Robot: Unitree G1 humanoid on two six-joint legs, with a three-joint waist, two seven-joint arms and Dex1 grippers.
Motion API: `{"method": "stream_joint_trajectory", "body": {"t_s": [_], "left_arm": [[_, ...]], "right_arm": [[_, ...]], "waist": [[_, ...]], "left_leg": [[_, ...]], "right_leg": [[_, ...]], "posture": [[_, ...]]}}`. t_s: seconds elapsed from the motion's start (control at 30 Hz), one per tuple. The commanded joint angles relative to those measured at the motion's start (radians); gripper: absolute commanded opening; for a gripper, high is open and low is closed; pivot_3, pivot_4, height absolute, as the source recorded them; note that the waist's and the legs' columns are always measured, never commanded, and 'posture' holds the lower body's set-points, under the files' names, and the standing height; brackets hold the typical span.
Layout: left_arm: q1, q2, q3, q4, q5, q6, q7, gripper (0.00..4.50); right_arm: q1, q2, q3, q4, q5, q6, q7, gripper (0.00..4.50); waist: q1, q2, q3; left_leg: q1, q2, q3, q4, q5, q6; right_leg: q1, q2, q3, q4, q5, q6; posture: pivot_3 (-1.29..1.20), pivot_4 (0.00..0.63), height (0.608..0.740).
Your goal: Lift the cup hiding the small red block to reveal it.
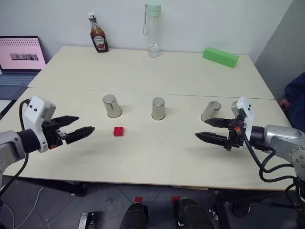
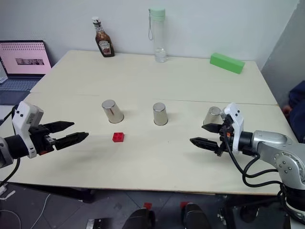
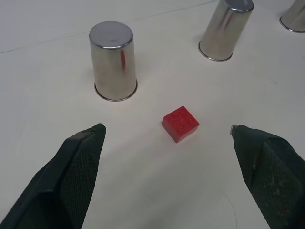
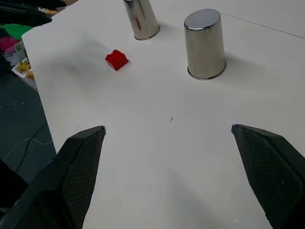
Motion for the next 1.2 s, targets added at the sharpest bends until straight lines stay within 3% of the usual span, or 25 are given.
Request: {"method": "stream_joint_trajectory", "body": {"t_s": [0.03, 1.2], "left_arm": [[-0.001, 0.024, 0.027, -0.022, -0.002, -0.020, -0.016, 4.48], [-0.038, 0.043, 0.022, 0.012, -0.001, -0.009, -0.012, 4.48]], "right_arm": [[-0.015, 0.000, -0.020, -0.024, 0.025, -0.013, -0.003, 4.50], [-0.024, 0.001, -0.013, -0.011, 0.040, -0.015, -0.016, 4.50]], "waist": [[0.000, 0.000, 0.000], [0.000, 0.000, 0.000]], "left_leg": [[0.000, 0.000, 0.000, 0.000, 0.000, 0.000], [0.000, 0.000, 0.000, 0.000, 0.000, 0.000]], "right_leg": [[0.000, 0.000, 0.000, 0.000, 0.000, 0.000], [0.000, 0.000, 0.000, 0.001, 0.000, 0.000]], "posture": [[0.00, 0.150, 0.740], [0.00, 0.150, 0.740]]}}
